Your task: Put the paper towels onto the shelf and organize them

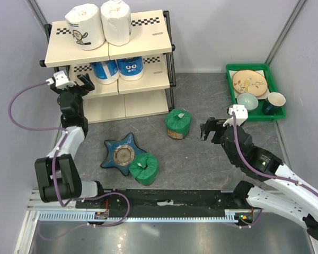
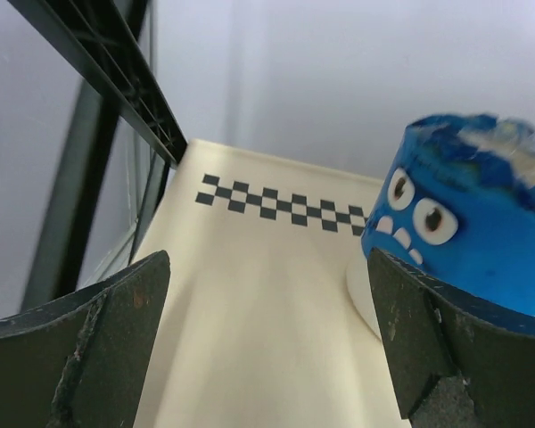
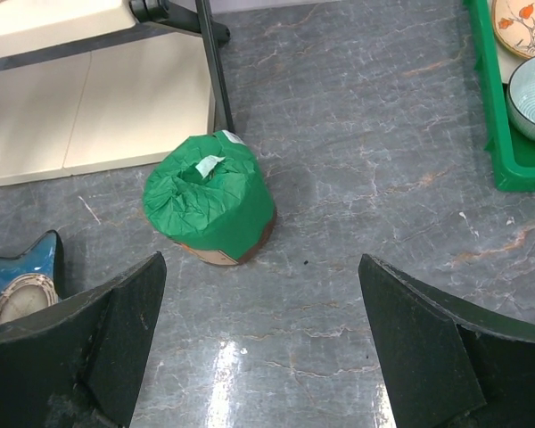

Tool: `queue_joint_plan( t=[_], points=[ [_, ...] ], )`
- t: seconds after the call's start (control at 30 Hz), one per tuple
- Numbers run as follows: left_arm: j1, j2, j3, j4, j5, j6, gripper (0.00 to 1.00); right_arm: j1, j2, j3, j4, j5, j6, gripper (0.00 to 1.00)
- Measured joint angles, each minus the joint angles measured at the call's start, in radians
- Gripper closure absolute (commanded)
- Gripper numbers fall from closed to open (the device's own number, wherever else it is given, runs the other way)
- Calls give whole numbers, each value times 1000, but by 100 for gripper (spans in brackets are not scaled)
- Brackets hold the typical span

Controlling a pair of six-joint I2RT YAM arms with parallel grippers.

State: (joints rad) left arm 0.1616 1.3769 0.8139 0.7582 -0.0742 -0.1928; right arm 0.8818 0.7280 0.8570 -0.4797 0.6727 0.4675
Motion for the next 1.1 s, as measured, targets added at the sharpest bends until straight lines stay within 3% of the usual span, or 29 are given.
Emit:
queue_joint_plan(
  t=[0.4,0.87,1.0,1.1],
  points=[
    [0,-324,-96,-255,14,-127,1,0,32,-8,0,-50,-1,3],
    [-26,-574,-216,-576,204,-203,0,0,171,-8,45,-104,2,3],
    [-81,-593,-225,-636,224,-218,1,0,185,-8,46,-104,21,3],
    [-203,-595,-225,-680,196,-227,1,0,179,-8,47,-103,35,3]
  ],
)
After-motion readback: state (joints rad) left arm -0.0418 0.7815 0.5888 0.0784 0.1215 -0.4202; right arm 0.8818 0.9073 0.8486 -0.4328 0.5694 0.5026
